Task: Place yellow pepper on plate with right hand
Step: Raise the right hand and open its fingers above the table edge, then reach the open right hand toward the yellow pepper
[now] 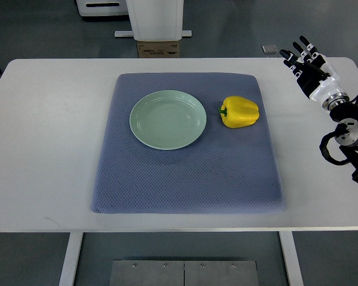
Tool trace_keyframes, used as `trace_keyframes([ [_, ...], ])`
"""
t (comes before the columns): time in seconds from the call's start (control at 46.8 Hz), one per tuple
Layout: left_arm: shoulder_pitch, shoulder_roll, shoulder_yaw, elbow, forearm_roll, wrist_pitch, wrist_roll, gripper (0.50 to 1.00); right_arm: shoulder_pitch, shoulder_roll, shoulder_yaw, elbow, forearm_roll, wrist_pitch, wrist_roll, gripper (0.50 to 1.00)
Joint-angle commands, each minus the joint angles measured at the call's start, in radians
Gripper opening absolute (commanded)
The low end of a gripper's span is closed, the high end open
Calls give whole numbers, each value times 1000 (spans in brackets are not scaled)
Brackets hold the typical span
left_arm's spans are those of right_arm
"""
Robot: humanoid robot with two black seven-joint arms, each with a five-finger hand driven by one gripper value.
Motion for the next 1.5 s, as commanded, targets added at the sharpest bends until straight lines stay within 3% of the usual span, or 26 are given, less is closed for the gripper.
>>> trace_keyframes([
  [0.0, 0, 0, 0, 0, 0, 0, 0, 1000, -6, -7, -6, 3, -17, 1, 107, 1000],
  [0.299, 0, 0, 0, 0, 0, 0, 0, 1000, -44, 3, -3, 5, -40, 9, 219, 1000],
  [0.385, 0, 0, 0, 0, 0, 0, 0, 1000, -50, 4, -5, 6, -41, 9, 219, 996],
  [0.428, 0, 0, 0, 0, 0, 0, 0, 1000, -49, 3, -6, 16, -41, 9, 219, 977],
  [0.556, 0, 0, 0, 0, 0, 0, 0, 1000, -35, -5, -55, 45, -63, 17, 219, 830],
  [0.641, 0, 0, 0, 0, 0, 0, 0, 1000, -7, -14, -117, 65, -95, 18, 219, 799],
  [0.919, 0, 0, 0, 0, 0, 0, 0, 1000, 123, -91, -376, 95, -202, 23, 165, 809],
  [1.069, 0, 0, 0, 0, 0, 0, 0, 1000, 215, -131, -592, 95, -215, 18, 167, 872],
  [1.154, 0, 0, 0, 0, 0, 0, 0, 1000, 264, -137, -690, 95, -234, 4, 170, 956],
  [1.261, 0, 0, -2, 0, 0, 0, 0, 1000, 292, -146, -764, 94, -279, -13, 176, 983],
  [1.475, 0, 0, 0, 0, 0, 0, 0, 1000, 310, -149, -824, 95, -449, -52, 179, 989],
])
